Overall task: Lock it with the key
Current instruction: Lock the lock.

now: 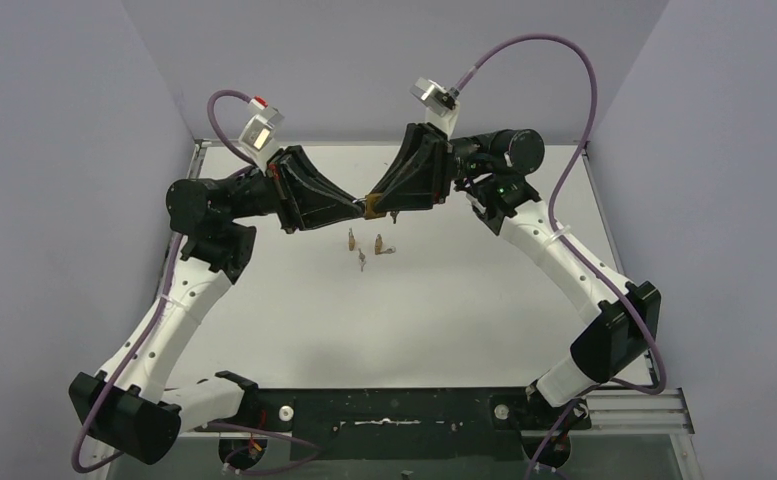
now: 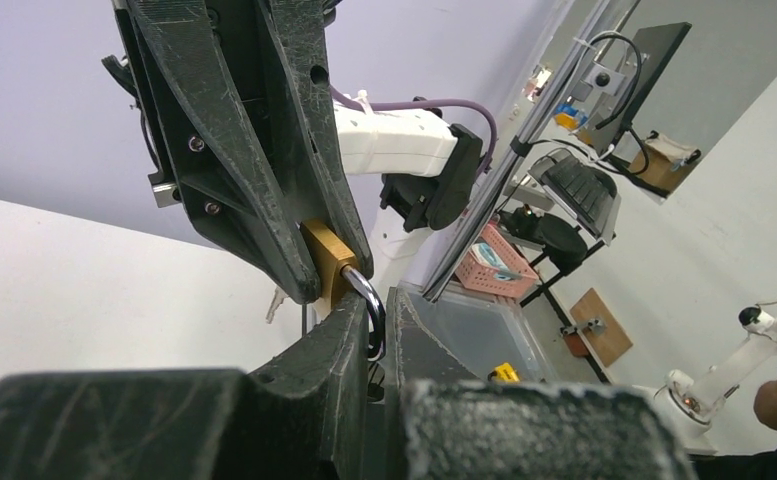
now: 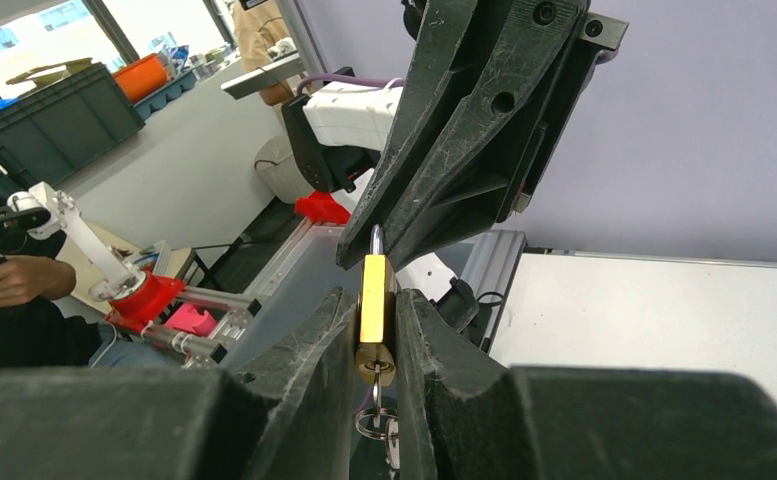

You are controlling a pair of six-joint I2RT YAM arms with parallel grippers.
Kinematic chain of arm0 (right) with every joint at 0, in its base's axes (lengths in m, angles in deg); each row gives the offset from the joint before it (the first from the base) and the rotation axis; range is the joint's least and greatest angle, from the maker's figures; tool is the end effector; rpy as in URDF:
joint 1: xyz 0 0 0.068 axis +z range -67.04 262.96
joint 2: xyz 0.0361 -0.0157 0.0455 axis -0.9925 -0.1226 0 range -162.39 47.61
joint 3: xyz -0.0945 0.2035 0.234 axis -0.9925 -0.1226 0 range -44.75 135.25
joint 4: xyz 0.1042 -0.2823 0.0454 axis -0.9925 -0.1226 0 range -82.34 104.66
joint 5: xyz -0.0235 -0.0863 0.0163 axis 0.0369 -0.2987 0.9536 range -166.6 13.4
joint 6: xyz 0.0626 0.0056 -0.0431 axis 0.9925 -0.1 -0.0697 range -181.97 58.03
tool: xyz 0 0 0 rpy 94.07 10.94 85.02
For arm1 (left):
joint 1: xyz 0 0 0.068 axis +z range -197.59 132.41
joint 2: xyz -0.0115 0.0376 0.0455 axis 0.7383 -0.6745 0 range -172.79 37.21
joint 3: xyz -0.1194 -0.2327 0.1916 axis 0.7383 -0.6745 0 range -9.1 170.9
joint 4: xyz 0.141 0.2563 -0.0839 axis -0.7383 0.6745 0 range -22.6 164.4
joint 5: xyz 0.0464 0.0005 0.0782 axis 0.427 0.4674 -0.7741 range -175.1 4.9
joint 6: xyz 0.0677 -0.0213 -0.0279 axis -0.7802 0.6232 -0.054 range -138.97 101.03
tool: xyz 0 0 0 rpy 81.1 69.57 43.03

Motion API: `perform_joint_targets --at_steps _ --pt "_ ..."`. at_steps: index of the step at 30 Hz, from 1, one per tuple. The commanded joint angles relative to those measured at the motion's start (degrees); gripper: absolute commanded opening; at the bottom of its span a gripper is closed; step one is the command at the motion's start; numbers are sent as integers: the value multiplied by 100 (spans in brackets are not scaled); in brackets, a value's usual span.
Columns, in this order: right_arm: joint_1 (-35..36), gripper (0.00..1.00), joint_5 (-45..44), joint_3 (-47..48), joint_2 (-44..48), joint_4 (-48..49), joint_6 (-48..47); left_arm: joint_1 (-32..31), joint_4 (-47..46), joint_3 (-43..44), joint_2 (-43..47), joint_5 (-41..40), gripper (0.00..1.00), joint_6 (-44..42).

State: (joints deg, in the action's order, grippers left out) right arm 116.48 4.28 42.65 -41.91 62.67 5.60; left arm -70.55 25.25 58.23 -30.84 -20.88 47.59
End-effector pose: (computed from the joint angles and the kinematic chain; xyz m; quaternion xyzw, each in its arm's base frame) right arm 0.2719 0.2566 0.5400 -0.4912 0.4492 0.6994 0.2602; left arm 0.2252 -0.1587 0.5312 0.3205 0.5034 -0.6989 0.3942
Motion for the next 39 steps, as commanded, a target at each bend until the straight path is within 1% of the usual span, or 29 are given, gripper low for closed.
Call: perform_joint_targets --at_steps 1,5,9,15,17,20,22,24,27,31,34,36,39 --pt "766 0 -528 248 -266 126 125 -390 217 61 -373 -796 0 -456" --pt "779 0 -501 351 -293 486 480 -385 272 52 -354 -737 0 -513" --pt "707 0 -401 305 -195 441 492 -327 556 92 -253 -682 0 -696" --pt "319 0 -407 81 66 296 446 -1 693 69 -76 -579 0 -727" --pt "292 0 -490 31 136 94 242 14 769 80 -64 -623 0 -787" --pt "463 0 -669 23 141 -814 -522 -102 831 123 -137 -722 0 -875" --pt "638 0 -753 55 68 -1190 -922 -224 827 145 -229 -759 0 -891" --pt "738 0 -779 47 -27 -1042 -849 -292 770 155 -304 -759 0 -860" --pt "696 0 -699 51 -59 -702 -557 -240 822 153 -266 -665 0 -857" --pt "353 0 -602 48 151 -771 -526 95 1004 150 -97 -521 0 -908" --pt "157 0 -590 -14 288 -817 -530 368 947 109 -34 -451 0 -804" --pt "186 0 -639 -42 298 -820 -550 369 880 97 -61 -496 0 -759" --pt "429 0 -687 -8 133 -713 -515 166 574 49 -200 -596 0 -600"
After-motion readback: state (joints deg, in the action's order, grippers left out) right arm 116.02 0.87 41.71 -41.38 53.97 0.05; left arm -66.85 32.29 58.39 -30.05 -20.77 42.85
